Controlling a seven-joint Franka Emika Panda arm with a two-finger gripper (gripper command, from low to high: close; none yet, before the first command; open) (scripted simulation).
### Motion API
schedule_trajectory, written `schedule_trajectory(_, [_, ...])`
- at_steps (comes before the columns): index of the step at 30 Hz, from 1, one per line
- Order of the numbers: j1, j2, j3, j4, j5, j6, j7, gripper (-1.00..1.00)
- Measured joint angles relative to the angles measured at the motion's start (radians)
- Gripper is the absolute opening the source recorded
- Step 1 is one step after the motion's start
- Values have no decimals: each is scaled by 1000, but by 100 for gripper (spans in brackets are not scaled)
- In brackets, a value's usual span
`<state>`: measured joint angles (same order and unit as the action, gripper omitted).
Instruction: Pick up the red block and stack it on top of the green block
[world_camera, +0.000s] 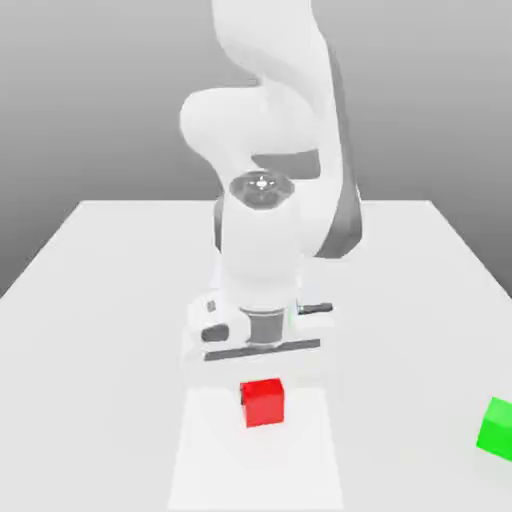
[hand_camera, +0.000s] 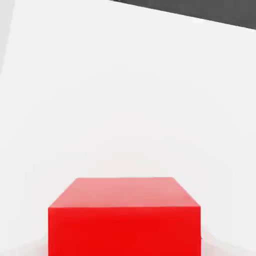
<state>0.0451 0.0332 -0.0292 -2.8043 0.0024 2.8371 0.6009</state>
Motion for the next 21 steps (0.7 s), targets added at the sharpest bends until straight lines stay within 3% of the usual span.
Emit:
schedule_trajectory(3, [21,-12,61,59,-22,-73,-16,-100])
schedule_trajectory(12, [308,130,274,371,-87,-250,-119,-100])
schedule_trajectory(17, [386,287,272,439,-170,-166,-88,-100])
schedule_trajectory(18, [394,310,264,441,-183,-146,-79,100])
schedule_trajectory(21, [394,310,264,441,-183,-146,-79,100])
